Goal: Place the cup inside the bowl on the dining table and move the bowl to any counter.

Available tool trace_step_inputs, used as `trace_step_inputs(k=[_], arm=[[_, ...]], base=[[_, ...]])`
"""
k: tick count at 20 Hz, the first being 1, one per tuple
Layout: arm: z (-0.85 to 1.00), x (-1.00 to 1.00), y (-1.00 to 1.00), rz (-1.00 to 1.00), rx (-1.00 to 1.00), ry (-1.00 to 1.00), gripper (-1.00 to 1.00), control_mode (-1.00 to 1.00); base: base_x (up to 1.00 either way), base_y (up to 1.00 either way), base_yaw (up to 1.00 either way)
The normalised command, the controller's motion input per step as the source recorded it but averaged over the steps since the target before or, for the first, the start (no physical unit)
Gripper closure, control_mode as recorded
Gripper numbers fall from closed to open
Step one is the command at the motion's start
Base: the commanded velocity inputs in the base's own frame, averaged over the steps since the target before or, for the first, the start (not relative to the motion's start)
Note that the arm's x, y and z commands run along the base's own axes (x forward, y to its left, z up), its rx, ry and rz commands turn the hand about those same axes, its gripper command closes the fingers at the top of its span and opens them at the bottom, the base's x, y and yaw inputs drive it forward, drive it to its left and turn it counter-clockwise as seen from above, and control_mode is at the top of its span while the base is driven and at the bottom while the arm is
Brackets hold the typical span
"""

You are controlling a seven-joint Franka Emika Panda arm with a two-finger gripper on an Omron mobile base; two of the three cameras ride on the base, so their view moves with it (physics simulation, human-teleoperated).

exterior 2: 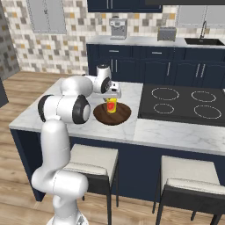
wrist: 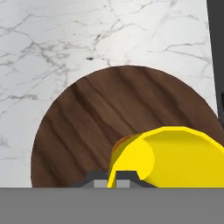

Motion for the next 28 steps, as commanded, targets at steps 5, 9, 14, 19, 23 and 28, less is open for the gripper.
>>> trace_step_inputs(k=[5,9,14,19,23,28], arm=[[-0.17,0.0,0.0,0.01,0.0,-0.01,1.0,-1.0],[-0.11,0.0,0.0,0.01,0.0,0.0,1.0,-1.0],[-0.13,0.0,0.0,0.01,0.0,0.0,1.0,-1.0],[-0.16,0.0,0.0,0.01,0.0,-0.01,1.0,-1.0],[-0.16,0.0,0.0,0.01,0.0,-0.01,1.0,-1.0],[-0.16,0.0,0.0,0.01,0.0,0.0,1.0,-1.0]], base=[[0.0,0.0,0.0],[0.0,0.0,0.0],[0.0,0.0,0.0],[0.0,0.0,0.0],[0.0,0.0,0.0],[0.0,0.0,0.0]])
